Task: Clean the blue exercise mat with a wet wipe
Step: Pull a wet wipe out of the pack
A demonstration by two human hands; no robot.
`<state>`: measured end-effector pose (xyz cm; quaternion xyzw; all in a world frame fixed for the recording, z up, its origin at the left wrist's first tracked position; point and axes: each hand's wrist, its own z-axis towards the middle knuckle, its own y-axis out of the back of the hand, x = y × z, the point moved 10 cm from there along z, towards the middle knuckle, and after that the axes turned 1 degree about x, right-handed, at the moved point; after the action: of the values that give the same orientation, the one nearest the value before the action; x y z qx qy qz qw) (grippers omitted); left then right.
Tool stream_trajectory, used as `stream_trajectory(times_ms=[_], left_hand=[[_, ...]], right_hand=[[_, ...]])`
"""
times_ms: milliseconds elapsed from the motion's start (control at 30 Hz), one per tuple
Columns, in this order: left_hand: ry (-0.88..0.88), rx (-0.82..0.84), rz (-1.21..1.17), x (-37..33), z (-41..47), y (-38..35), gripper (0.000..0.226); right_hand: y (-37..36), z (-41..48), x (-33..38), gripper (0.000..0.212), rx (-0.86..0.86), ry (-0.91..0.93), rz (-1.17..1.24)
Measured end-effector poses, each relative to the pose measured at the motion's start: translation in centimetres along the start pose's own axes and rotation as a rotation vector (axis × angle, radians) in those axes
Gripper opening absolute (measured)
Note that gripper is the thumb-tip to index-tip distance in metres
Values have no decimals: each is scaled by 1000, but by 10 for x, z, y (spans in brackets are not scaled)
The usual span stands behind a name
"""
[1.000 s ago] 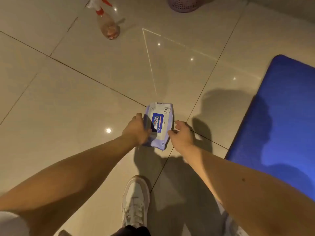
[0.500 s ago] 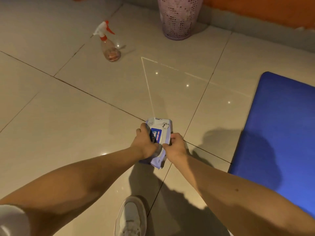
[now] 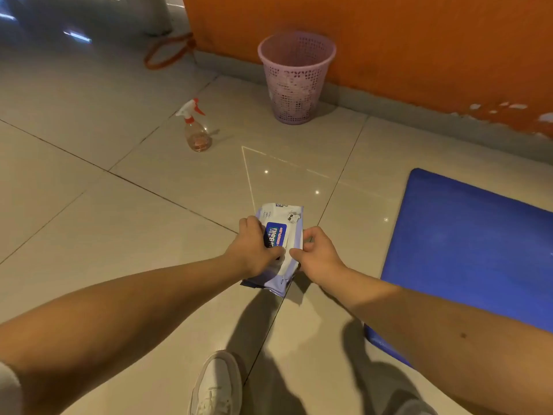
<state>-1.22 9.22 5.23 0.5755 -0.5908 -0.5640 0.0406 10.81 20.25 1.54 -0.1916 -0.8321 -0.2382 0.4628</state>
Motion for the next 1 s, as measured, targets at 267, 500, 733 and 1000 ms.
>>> stream_trajectory(times_ms=[267,500,733,1000], left_hand=[[-56,-78,21,-97,-51,63,63],[-73,-23,-123,-93,-92,30,55],[-7,-25,-239,-68,-109,17,49],[-33,-20,-191,-64,-114,16,39]], right_hand=[[56,-81,123,87,56,288,-204],[62,-130,91,84,45,257,-169],[45,-133,73,74,119,253,-221],[35,-128,59,67,116,259,-307]])
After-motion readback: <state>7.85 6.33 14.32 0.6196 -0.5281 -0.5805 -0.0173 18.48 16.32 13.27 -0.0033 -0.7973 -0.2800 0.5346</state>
